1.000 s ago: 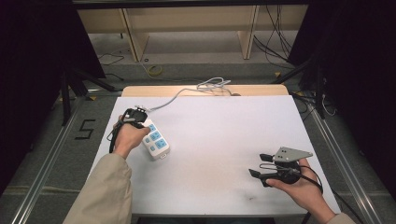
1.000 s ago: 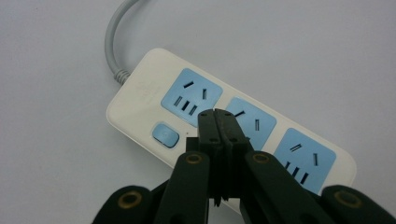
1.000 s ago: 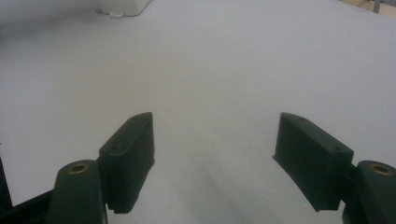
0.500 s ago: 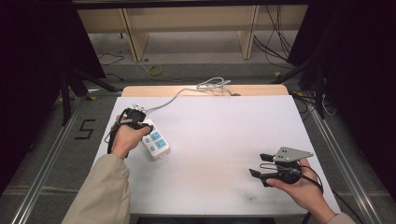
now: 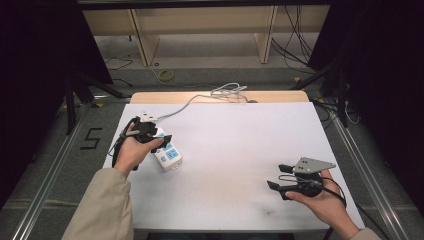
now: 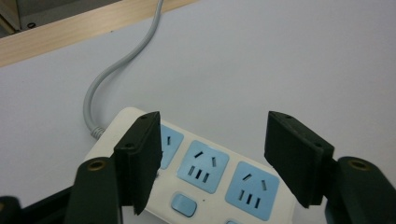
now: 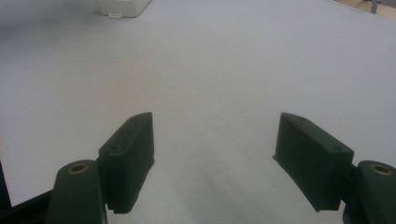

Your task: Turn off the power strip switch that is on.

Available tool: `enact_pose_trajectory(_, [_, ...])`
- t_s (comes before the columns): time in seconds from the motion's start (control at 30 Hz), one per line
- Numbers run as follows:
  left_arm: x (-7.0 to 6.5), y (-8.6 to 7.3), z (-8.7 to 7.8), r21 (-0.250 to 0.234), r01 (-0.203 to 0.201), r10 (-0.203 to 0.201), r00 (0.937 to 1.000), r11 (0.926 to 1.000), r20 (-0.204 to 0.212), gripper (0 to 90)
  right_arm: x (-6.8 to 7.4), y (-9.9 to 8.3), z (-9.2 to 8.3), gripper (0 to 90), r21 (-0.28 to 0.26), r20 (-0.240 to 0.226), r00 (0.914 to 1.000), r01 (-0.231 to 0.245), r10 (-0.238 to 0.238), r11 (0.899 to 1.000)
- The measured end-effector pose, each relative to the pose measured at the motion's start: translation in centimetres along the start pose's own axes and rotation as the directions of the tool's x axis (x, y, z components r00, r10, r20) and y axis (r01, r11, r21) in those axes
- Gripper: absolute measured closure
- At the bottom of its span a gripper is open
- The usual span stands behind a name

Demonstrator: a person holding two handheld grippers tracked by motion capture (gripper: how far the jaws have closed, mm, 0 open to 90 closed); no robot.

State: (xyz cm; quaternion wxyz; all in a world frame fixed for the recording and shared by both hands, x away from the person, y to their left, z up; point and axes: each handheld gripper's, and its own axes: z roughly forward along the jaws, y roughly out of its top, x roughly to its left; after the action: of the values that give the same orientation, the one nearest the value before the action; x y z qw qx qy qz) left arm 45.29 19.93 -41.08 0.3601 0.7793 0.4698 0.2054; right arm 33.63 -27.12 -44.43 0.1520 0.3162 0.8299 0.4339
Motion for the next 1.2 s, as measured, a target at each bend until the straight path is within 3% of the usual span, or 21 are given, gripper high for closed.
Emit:
enact_pose_trajectory(0.07, [-0.1,-0.2,-0.3,-0.025,0.012,-0.012,0.9996,0.9996,0.024,32.0,0.0,0.0,0.0,28.6,0.000,0.002,1.0000,0.000,0.000,1.000])
enact_pose_trajectory(0.23, [-0.8,-0.6,-0.9,-0.054,-0.005,0.008,0.9982,0.9985,0.059,23.8,0.1,0.0,0.1,28.5,0.000,0.000,1.0000,-0.003,0.003,1.000])
enact_pose_trajectory(0.43, [-1.8,-0.9,-1.6,-0.082,-0.041,0.047,0.9955,0.9958,0.082,21.8,0.1,0.0,0.1,28.3,-0.001,0.000,1.0000,-0.003,0.003,1.000])
enact_pose_trajectory(0.5, [-2.1,-1.1,-1.7,-0.071,-0.050,0.056,0.9943,0.9962,0.090,21.0,0.1,0.0,0.1,28.3,0.000,-0.001,1.0000,-0.003,0.003,1.000])
enact_pose_trajectory(0.67, [-2.8,-1.6,-1.9,-0.058,-0.087,0.092,0.9906,0.9945,0.101,17.8,0.1,0.0,0.1,28.1,0.000,-0.003,1.0000,-0.002,0.002,1.000])
enact_pose_trajectory(0.93, [-3.7,-2.7,-2.6,-0.109,-0.106,0.119,0.9850,0.9884,0.125,15.8,0.1,0.0,0.1,27.9,0.005,-0.007,1.0000,-0.003,0.003,1.000])
enact_pose_trajectory(1.03, [-4.0,-3.2,-2.7,-0.100,-0.113,0.125,0.9839,0.9885,0.127,15.8,0.1,0.0,0.2,27.9,0.004,-0.006,1.0000,-0.003,0.003,1.000])
enact_pose_trajectory(1.2, [-5.1,-4.3,-2.9,-0.100,-0.158,0.170,0.9785,0.9823,0.117,15.8,0.1,0.0,0.2,27.8,0.003,-0.008,1.0000,0.000,0.000,1.000])
